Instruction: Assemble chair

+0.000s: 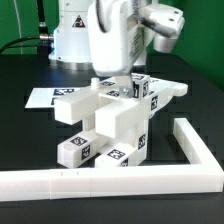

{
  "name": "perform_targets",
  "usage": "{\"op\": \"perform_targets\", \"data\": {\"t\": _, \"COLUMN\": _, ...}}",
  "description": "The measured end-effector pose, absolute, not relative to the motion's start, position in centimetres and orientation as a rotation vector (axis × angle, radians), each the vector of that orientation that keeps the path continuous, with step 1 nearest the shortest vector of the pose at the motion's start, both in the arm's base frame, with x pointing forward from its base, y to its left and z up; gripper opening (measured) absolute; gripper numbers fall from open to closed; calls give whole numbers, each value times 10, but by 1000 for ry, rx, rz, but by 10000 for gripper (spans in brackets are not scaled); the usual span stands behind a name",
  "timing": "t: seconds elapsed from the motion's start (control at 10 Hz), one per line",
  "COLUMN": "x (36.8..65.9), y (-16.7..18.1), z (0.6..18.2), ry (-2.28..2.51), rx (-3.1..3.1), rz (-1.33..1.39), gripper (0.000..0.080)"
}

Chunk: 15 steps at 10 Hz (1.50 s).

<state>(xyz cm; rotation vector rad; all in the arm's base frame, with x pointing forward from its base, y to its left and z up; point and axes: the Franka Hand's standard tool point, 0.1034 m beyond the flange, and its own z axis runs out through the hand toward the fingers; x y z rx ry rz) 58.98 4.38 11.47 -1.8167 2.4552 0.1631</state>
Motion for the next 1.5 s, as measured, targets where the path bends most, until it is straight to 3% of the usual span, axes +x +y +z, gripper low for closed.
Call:
{"op": "perform_targets", "data": {"t": 0.8, "x": 594, "y": 45, "z": 116, "ry": 1635, "rx": -2603, "rz": 96, "gripper": 648}}
{"op": "perform_targets", "data": {"t": 1.5, "x": 594, "y": 47, "z": 115, "ry": 1008, "rx": -2933, "rz": 67, "gripper": 637}}
